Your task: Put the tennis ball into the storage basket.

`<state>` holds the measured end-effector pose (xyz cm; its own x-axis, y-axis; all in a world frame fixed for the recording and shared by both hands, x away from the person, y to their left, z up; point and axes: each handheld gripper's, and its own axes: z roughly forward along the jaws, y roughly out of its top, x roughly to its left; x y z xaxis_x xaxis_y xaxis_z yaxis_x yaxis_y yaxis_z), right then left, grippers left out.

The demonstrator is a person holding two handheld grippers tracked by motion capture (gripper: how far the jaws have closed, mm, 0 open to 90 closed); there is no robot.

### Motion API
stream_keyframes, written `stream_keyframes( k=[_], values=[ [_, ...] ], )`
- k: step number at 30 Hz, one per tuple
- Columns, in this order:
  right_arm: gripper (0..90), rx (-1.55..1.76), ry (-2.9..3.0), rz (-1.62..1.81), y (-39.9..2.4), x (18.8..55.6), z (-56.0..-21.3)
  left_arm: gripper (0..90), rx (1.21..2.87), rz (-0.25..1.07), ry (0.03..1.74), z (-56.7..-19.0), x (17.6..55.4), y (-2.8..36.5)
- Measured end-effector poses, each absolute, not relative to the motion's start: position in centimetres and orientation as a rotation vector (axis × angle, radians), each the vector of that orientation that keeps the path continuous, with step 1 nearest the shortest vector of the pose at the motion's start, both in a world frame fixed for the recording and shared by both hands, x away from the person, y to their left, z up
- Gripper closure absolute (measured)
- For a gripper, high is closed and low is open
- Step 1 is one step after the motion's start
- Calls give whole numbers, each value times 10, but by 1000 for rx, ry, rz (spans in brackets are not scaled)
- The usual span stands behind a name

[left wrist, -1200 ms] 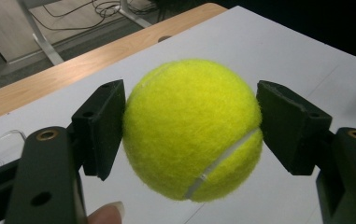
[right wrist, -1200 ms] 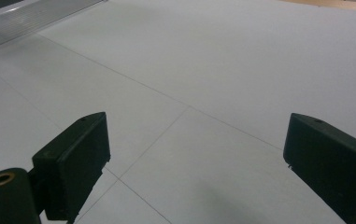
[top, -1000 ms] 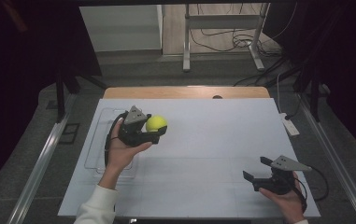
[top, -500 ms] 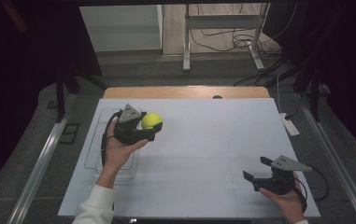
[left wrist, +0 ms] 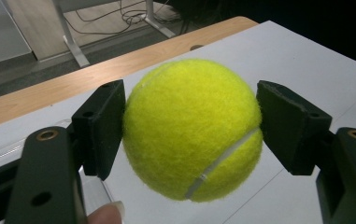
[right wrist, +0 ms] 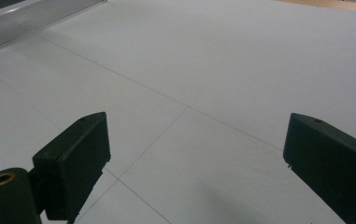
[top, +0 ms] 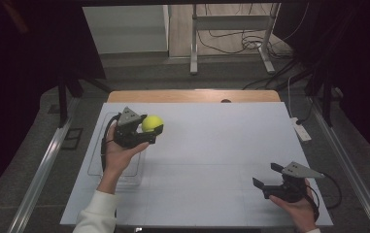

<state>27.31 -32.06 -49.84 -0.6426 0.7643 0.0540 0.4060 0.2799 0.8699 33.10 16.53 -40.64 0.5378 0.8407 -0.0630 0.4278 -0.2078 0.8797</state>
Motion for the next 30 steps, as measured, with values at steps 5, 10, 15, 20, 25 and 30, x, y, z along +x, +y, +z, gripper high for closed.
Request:
stream_keyframes(
  k=[5, 10, 15, 20, 25, 30],
  values=[
    [74, 1055, 2179, 1312, -321, 273, -498, 276, 1822, 554, 1062, -407, 332, 172],
    [74, 1055, 2180, 1312, -320, 273, -498, 276, 1817, 556, 1072, -407, 333, 177],
    [73, 1049, 2180, 1316, -320, 273, -498, 276, 1802, 559, 1089, -407, 334, 184],
    [73, 1050, 2180, 1316, -320, 273, -498, 276, 1785, 562, 1111, -408, 336, 192],
    [73, 1051, 2181, 1314, -320, 273, -498, 276, 1776, 558, 1136, -411, 339, 200],
    [73, 1051, 2182, 1315, -320, 273, -499, 276, 1778, 567, 1148, -413, 340, 205]
  ],
)
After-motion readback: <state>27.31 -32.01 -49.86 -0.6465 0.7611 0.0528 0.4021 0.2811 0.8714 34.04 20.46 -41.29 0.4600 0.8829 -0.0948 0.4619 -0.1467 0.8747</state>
